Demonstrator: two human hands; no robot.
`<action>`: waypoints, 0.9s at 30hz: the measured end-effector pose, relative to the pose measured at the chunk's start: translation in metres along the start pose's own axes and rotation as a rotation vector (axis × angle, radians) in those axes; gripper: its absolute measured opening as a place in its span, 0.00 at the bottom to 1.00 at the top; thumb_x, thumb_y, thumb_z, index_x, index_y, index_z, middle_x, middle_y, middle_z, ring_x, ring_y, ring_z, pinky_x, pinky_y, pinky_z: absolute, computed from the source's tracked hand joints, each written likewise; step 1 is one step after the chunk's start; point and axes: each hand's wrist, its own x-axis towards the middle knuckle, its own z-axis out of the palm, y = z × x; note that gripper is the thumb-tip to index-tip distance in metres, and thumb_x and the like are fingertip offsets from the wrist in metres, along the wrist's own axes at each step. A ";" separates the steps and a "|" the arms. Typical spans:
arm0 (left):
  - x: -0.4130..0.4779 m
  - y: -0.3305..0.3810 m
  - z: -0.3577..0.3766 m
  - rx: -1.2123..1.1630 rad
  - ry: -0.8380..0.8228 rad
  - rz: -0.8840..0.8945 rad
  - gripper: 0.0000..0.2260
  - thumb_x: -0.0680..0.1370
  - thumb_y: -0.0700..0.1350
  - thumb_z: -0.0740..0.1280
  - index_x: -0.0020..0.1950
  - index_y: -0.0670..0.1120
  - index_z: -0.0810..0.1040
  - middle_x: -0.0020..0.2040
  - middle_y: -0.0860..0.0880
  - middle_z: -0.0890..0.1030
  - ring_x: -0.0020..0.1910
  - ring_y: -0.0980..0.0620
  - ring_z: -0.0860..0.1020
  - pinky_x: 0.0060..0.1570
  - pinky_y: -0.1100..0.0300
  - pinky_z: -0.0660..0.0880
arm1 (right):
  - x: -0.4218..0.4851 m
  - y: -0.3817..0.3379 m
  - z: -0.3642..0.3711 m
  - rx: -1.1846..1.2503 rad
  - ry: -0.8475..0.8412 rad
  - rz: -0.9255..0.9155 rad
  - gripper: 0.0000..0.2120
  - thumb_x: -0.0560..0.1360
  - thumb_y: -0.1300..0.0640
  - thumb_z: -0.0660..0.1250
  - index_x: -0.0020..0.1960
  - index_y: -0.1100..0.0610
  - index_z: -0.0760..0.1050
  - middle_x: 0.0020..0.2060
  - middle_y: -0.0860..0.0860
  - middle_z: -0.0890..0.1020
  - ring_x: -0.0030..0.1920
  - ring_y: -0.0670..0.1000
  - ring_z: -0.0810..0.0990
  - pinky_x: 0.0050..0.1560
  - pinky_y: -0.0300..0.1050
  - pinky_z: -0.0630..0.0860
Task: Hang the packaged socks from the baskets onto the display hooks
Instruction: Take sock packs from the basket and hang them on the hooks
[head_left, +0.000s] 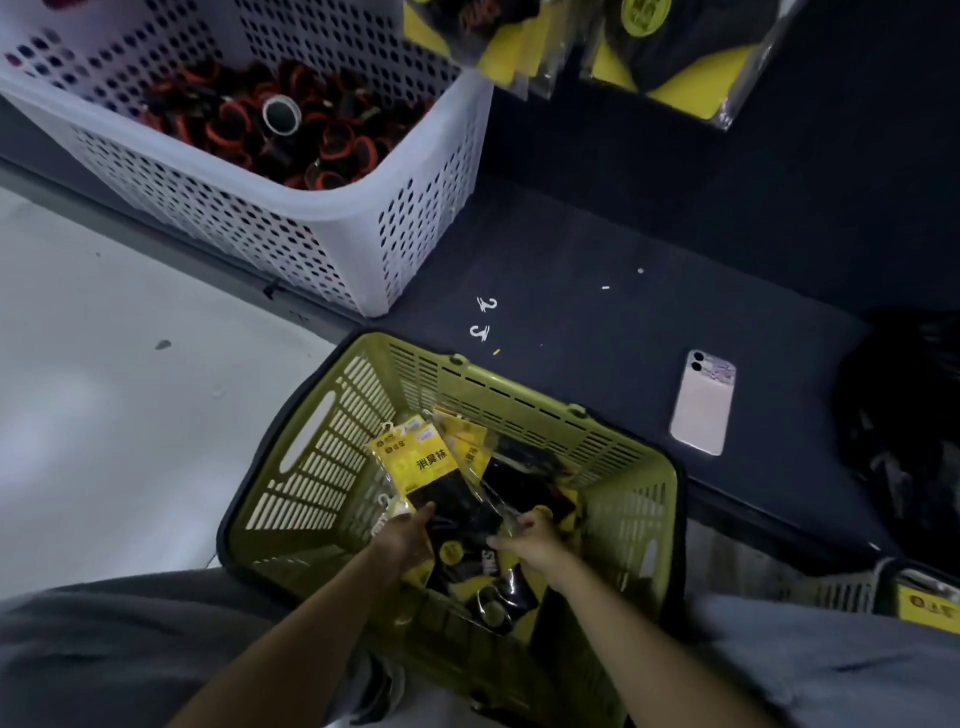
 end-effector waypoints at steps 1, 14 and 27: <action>0.002 -0.001 0.001 -0.037 -0.011 0.004 0.08 0.79 0.46 0.64 0.45 0.40 0.74 0.45 0.42 0.81 0.33 0.50 0.82 0.29 0.60 0.79 | 0.004 -0.003 -0.005 0.088 0.020 0.016 0.20 0.71 0.57 0.74 0.59 0.59 0.70 0.56 0.55 0.76 0.56 0.54 0.76 0.50 0.44 0.72; 0.027 0.024 0.016 0.111 0.217 0.206 0.23 0.75 0.46 0.69 0.65 0.39 0.66 0.61 0.42 0.73 0.61 0.40 0.74 0.60 0.46 0.73 | 0.036 0.008 -0.033 0.309 0.242 0.128 0.46 0.71 0.50 0.74 0.78 0.61 0.49 0.76 0.59 0.58 0.75 0.60 0.59 0.71 0.55 0.64; 0.030 0.028 0.001 -0.212 0.155 0.159 0.29 0.76 0.42 0.68 0.74 0.45 0.59 0.69 0.37 0.69 0.62 0.37 0.74 0.56 0.46 0.75 | 0.048 0.000 -0.031 0.508 0.014 0.189 0.32 0.72 0.52 0.73 0.71 0.59 0.67 0.70 0.57 0.69 0.69 0.58 0.69 0.65 0.50 0.70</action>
